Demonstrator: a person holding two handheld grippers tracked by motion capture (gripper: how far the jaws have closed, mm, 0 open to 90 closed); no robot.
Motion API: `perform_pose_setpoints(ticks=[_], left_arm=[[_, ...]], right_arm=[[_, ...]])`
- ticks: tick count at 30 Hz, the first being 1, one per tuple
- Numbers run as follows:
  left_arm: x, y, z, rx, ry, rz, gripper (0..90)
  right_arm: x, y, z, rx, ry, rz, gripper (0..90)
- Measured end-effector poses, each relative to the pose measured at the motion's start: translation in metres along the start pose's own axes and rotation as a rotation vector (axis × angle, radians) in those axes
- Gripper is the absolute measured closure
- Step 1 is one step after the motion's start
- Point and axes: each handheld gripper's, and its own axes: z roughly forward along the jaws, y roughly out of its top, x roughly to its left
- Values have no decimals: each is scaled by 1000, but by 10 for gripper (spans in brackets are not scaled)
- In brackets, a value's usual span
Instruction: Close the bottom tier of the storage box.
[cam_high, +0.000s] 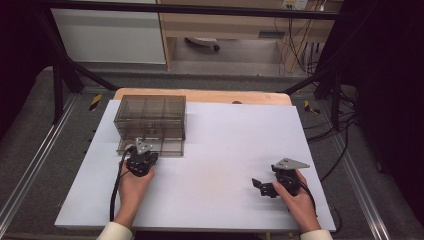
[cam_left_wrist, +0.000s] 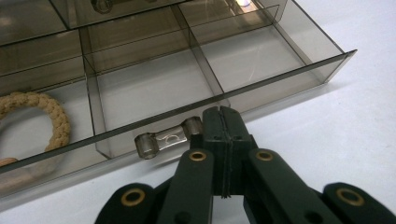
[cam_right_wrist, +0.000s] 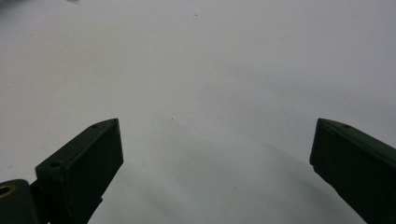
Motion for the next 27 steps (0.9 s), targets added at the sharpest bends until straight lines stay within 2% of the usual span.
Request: perform_pose_setpoints(ticks=[9, 14, 16, 19, 27], left_arm=[[-2, 1, 3, 1, 2, 3, 900], [-8, 1, 3, -5, 6, 21, 900], [-7, 3, 2, -2, 8, 22, 900], [-6, 4, 5, 9, -13, 8, 900], [-3, 8, 11, 39, 8, 31, 900]], right_arm=[[-1, 1, -1, -11, 1, -14, 30], [-1, 1, -1, -9, 3, -17, 31], [-2, 1, -2, -14, 6, -23, 31], [-2, 1, -3, -20, 12, -17, 29], [-3, 1, -3, -22, 8, -19, 29]])
